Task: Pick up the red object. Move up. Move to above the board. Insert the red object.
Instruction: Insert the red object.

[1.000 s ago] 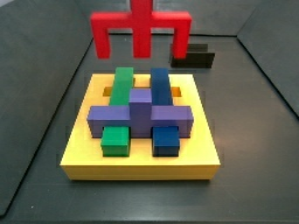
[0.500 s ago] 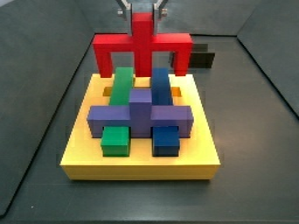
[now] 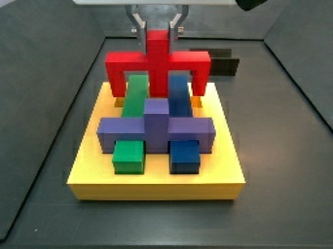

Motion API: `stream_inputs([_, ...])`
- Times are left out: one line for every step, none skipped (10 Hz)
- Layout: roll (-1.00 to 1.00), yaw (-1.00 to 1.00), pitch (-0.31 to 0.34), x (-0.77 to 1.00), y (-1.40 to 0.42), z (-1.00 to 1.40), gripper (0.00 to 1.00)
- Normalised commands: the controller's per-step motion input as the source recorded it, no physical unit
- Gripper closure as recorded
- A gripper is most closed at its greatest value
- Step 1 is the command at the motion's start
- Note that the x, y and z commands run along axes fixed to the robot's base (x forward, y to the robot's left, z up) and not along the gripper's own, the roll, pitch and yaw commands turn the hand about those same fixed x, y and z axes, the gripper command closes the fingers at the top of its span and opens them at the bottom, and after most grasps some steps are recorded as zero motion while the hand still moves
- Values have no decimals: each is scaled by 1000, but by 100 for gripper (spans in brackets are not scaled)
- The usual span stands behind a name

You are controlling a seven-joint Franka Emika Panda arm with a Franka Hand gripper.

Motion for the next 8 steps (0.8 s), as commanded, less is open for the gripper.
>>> stream_inputs([0,0,-66,0,0,-169,100])
stream_inputs([0,0,-93,0,0,-243,100])
stream_inputs([-7,0,-103,0,0,-334,100])
stream_inputs([-17,0,-93,0,26,-337,100])
stream_inputs([-16,-34,-66,0,86,-231,100])
stream_inputs([0,-80,4,183,46,0,100])
stream_inputs([50,-14,0,151,11,26,100])
stream_inputs([101,-31,0,97,0,-86,100])
